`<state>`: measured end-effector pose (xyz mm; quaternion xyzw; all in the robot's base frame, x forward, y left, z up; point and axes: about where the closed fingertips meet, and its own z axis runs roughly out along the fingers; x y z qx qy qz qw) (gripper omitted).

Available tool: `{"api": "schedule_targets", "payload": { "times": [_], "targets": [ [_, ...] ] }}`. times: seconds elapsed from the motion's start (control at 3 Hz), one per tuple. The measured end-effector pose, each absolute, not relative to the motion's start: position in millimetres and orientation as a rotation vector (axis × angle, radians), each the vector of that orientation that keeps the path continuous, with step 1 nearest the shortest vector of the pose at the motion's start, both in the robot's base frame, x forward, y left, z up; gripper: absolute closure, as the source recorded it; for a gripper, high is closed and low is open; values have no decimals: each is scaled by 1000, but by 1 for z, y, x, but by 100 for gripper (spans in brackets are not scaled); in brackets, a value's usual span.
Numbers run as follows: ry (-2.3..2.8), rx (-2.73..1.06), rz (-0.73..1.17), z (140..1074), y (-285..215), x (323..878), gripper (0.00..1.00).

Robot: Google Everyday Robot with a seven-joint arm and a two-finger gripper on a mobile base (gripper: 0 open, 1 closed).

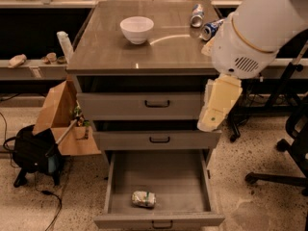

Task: Pick 7up can from bottom drawer and place on counter

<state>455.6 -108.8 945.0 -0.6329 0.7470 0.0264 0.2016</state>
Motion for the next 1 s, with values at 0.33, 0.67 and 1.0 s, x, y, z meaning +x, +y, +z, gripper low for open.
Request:
{"api": "schedule_targets", "payload": {
  "times": [0.33, 0.67, 1.0],
  "targets": [
    [2038, -1752, 177, 929, -102, 462, 0],
    [2012, -1739, 225, 912, -91, 469, 0],
    [2006, -1739, 242, 893, -78, 475, 0]
  ]
}}
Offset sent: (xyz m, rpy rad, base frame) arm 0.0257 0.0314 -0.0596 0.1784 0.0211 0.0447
